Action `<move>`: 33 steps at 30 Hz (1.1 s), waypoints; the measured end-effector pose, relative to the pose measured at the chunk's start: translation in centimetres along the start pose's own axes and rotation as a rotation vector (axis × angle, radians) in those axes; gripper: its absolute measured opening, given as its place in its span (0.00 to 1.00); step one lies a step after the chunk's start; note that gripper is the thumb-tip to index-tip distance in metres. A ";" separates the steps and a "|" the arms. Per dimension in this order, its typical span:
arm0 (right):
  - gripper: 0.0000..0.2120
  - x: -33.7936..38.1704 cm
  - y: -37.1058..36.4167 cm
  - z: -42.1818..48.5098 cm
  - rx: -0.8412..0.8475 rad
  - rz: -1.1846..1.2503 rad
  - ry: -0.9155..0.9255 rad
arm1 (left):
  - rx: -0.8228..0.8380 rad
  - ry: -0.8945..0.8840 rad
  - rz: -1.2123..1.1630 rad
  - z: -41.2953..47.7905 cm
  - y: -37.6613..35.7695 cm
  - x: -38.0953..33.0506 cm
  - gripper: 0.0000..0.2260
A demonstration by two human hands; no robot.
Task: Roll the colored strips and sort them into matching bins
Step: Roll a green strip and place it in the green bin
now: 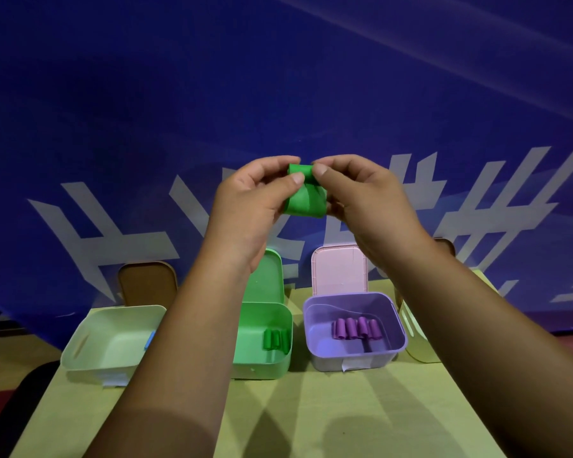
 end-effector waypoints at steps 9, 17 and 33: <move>0.07 -0.6 -0.3 -0.1 -0.030 -0.017 0.037 | -0.045 0.095 -0.058 -1.0 0.0 -0.3 0.11; 0.05 -1.2 -1.0 -0.5 0.009 -0.005 0.032 | -0.082 0.074 -0.039 -1.1 0.3 -0.3 0.10; 0.15 -1.4 -2.0 -1.7 0.042 -0.045 0.020 | -0.102 0.095 -0.101 -2.0 1.0 1.3 0.13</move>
Point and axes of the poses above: each hand's wrist, its own z-axis towards the middle knuckle, its own y-axis out of the back of the hand, x = y × z, the point moved 3 cm from there along z, towards the middle knuckle, and after that the axes turned 13 degrees about -y, right-handed, at the moved point
